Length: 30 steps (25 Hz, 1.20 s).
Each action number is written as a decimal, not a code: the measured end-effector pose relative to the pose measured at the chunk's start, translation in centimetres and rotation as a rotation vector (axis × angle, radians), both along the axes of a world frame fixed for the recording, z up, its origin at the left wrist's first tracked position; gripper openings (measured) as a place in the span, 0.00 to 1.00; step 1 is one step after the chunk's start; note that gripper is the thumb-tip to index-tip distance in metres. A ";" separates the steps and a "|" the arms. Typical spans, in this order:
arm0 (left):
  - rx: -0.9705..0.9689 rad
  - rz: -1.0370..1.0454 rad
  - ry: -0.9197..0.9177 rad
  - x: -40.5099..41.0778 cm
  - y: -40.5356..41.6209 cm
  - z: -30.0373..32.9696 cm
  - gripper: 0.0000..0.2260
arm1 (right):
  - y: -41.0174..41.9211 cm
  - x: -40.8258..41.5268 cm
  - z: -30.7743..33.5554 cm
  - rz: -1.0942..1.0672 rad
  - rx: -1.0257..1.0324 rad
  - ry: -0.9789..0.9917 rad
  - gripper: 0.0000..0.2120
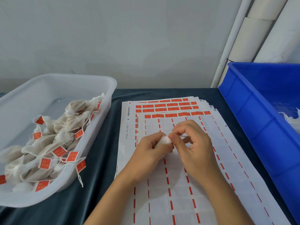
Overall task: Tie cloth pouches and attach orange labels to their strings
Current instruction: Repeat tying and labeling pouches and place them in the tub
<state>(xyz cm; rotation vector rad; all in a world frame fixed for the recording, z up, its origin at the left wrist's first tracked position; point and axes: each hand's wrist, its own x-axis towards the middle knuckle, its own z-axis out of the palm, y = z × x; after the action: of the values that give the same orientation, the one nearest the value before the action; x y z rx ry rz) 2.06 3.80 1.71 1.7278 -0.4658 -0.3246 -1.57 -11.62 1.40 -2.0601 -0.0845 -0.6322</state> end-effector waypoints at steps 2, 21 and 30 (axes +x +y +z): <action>0.071 0.010 -0.044 0.0 -0.1 -0.2 0.14 | -0.1 0.0 -0.1 0.045 0.094 0.100 0.07; 0.109 0.197 -0.259 -0.9 -1.2 -1.1 0.05 | -1.0 0.3 -0.1 0.035 0.340 0.242 0.11; -0.047 0.234 -0.154 -0.5 -1.2 -1.2 0.05 | -0.9 0.3 -0.1 0.105 0.408 0.360 0.09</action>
<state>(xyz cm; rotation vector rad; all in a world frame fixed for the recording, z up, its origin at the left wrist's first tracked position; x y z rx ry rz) 1.53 2.62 0.52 1.7474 -0.3743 -0.0132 -1.28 -12.52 1.32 -1.7273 0.1351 -0.1858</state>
